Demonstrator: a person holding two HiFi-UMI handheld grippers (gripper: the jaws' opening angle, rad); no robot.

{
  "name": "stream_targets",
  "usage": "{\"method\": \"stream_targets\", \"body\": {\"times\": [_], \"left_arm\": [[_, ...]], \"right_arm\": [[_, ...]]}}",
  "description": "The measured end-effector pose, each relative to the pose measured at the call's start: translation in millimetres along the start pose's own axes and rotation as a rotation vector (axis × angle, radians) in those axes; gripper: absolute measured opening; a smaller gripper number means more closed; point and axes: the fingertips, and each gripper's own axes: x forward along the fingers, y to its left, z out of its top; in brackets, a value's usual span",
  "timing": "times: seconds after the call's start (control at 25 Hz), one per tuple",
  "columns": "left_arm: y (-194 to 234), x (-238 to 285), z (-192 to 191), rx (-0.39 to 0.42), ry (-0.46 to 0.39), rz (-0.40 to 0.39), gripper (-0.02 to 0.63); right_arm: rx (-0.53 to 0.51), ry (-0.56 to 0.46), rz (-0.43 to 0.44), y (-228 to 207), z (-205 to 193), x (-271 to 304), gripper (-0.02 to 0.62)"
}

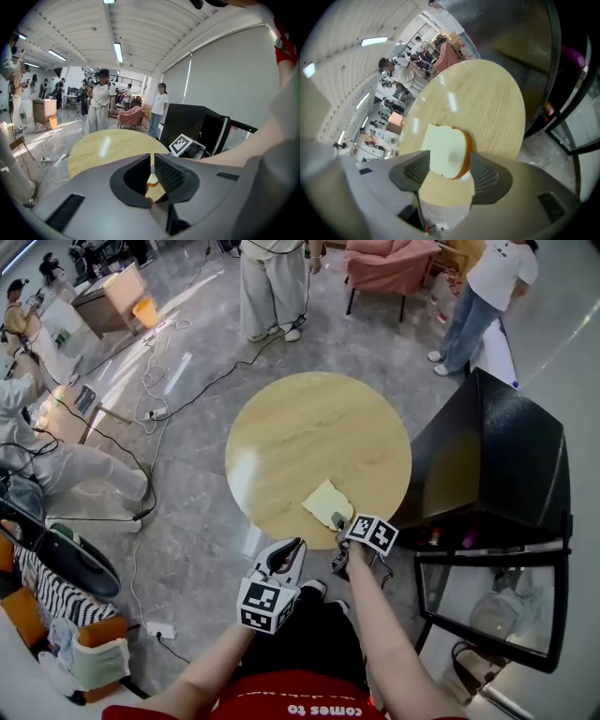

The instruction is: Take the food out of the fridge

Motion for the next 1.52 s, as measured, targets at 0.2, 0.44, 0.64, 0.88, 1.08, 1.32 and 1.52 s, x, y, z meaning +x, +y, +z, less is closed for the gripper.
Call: {"method": "stream_targets", "body": {"times": [0.2,0.44,0.64,0.88,1.08,1.32,1.52], "left_arm": [[1,2,1,0.023,0.015,0.017,0.009],[-5,3,5,0.032,-0.006,0.022,0.009],[-14,4,8,0.044,-0.004,0.007,0.009],[-38,8,19,0.084,-0.011,-0.043,0.009],[-67,7,32,0.095,-0.035,-0.123,0.009],[-120,18,41,0.154,-0.031,-0.244,0.009],[-167,28,41,0.181,-0.020,-0.334,0.009]], "right_arm": [[-0.036,-0.014,-0.054,-2,-2,-8,0.244],[-0.004,0.003,-0.003,4,-11,-12,0.244],[0.015,-0.006,0.052,13,-11,-23,0.244],[0.146,-0.010,0.394,52,-10,-52,0.242],[0.114,-0.011,0.538,67,-20,-90,0.176],[0.090,-0.085,0.555,39,-21,-145,0.028],[0.166,-0.206,0.603,4,-11,-189,0.012]]}}
